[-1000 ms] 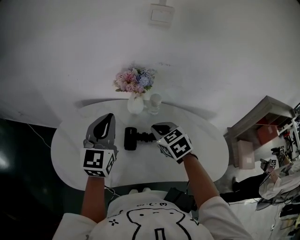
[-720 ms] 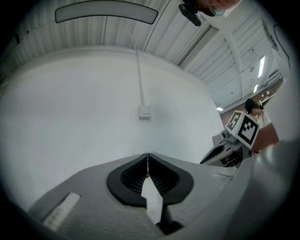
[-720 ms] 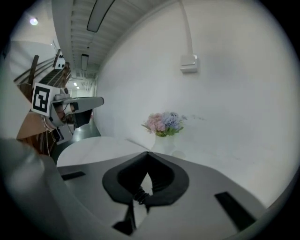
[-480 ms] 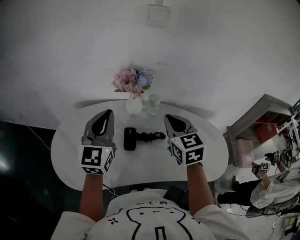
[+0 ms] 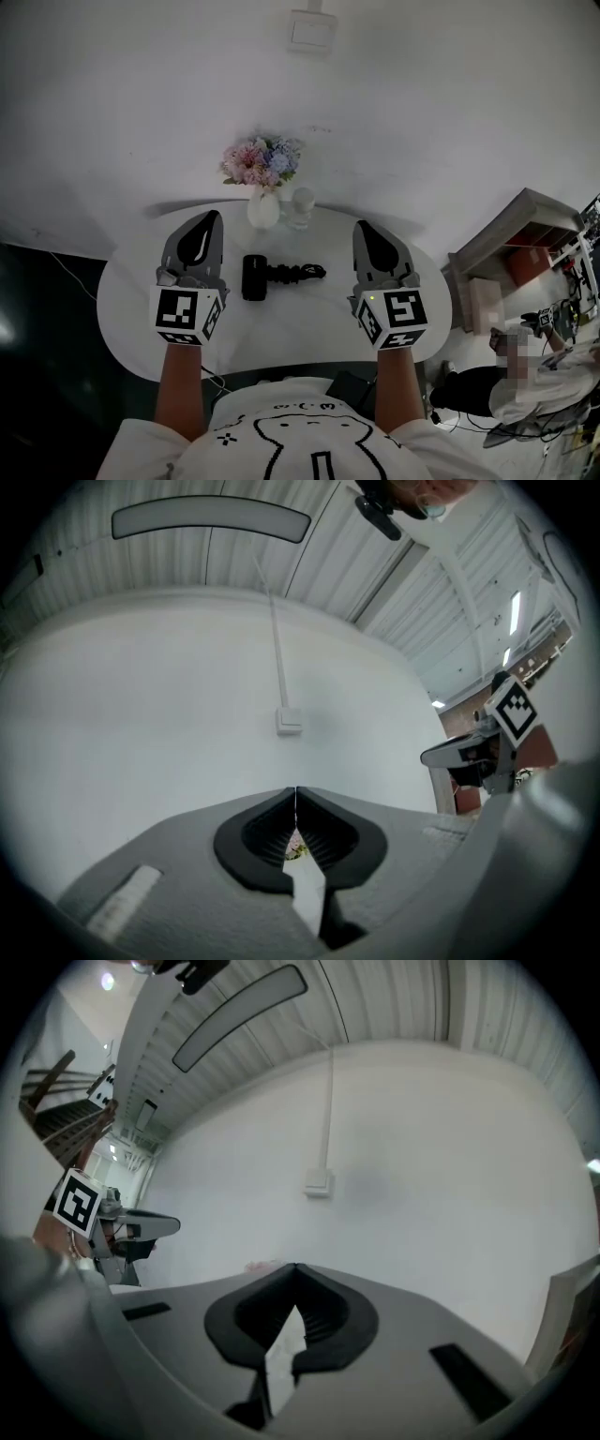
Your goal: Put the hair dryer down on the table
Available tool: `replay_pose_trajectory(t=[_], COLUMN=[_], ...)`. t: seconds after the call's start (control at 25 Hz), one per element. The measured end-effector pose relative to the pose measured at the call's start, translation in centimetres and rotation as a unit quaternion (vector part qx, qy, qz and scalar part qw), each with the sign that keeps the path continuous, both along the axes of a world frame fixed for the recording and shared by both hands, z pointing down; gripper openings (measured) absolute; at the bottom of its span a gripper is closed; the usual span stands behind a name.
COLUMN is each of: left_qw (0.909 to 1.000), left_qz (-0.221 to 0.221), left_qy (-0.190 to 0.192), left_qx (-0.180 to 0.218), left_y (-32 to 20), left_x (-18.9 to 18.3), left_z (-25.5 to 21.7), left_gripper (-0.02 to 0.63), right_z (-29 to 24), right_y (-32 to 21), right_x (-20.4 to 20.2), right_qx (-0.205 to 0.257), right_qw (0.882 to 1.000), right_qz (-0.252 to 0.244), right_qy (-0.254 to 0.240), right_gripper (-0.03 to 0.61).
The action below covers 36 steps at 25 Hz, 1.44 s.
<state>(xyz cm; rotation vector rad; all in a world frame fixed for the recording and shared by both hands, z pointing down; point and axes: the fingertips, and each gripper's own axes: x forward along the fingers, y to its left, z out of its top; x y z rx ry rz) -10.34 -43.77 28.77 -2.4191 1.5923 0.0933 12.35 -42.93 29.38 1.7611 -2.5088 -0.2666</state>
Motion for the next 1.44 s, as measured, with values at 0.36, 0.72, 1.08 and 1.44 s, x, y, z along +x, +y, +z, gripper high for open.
replay_pose_trajectory(t=[0.36,0.72,1.08,1.44], left_qw=[0.9998,0.9995,0.9995,0.9996], left_qz=[-0.007,-0.013,-0.008,-0.003], left_qy=[-0.014,-0.016,-0.015,-0.015], left_qx=[0.014,0.025,0.025,0.023], left_y=[0.4,0.5,0.2,0.0], left_x=[0.1,0.0,0.2,0.2], left_z=[-0.7,-1.4,-1.3,-1.0], left_gripper=[0.02,0.02,0.019,0.02], right_z=[-1.9,-2.3,-2.4,-2.3], right_y=[1.6,1.5,1.5,1.5], right_x=[2.1,2.3,1.9,1.4], right_qx=[0.053,0.06,0.061,0.06], right_qw=[0.998,0.998,0.998,0.998], right_qz=[0.022,0.023,0.023,0.025], right_qy=[-0.007,-0.01,-0.006,-0.003], right_gripper=[-0.002,-0.003,-0.002,-0.002])
